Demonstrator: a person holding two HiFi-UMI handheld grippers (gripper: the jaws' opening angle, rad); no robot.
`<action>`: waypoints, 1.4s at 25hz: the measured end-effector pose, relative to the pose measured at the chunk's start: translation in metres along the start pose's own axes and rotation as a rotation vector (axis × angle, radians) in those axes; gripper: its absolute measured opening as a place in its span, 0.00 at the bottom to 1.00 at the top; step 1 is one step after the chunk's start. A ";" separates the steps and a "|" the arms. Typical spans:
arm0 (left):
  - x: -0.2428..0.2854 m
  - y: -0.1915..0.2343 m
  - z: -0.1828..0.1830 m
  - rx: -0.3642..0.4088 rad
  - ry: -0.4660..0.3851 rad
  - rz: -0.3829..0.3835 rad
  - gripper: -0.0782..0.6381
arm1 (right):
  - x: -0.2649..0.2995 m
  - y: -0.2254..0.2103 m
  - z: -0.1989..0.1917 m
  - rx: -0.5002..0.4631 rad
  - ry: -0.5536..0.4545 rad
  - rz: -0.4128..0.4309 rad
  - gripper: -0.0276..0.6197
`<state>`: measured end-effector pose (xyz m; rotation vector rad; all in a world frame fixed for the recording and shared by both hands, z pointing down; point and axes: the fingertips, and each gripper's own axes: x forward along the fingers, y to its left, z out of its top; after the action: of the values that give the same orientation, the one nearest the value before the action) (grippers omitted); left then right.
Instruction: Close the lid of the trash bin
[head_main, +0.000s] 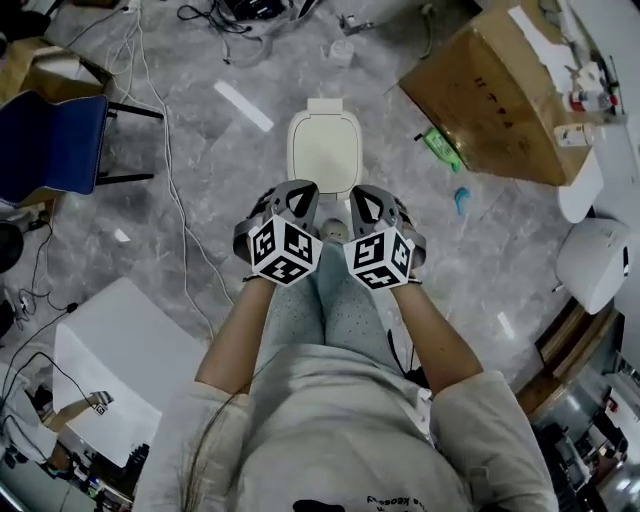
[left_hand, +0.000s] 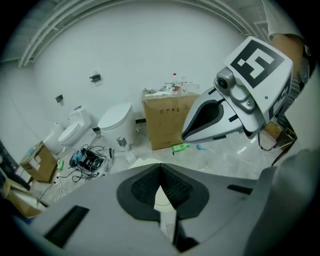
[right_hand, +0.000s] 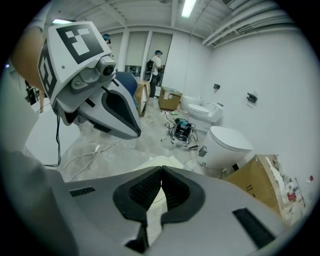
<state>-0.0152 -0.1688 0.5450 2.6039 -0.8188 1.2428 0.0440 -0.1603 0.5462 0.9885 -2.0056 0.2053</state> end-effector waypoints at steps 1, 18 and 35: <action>-0.011 0.000 0.009 -0.007 -0.014 0.010 0.14 | -0.011 -0.003 0.008 0.017 -0.013 -0.010 0.09; -0.180 -0.006 0.143 -0.104 -0.291 0.165 0.14 | -0.201 -0.035 0.117 0.184 -0.305 -0.136 0.09; -0.302 -0.013 0.203 -0.222 -0.529 0.244 0.14 | -0.332 -0.037 0.184 0.369 -0.605 -0.167 0.09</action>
<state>-0.0247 -0.1036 0.1876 2.7288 -1.3056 0.4490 0.0573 -0.0841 0.1726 1.5919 -2.4601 0.2046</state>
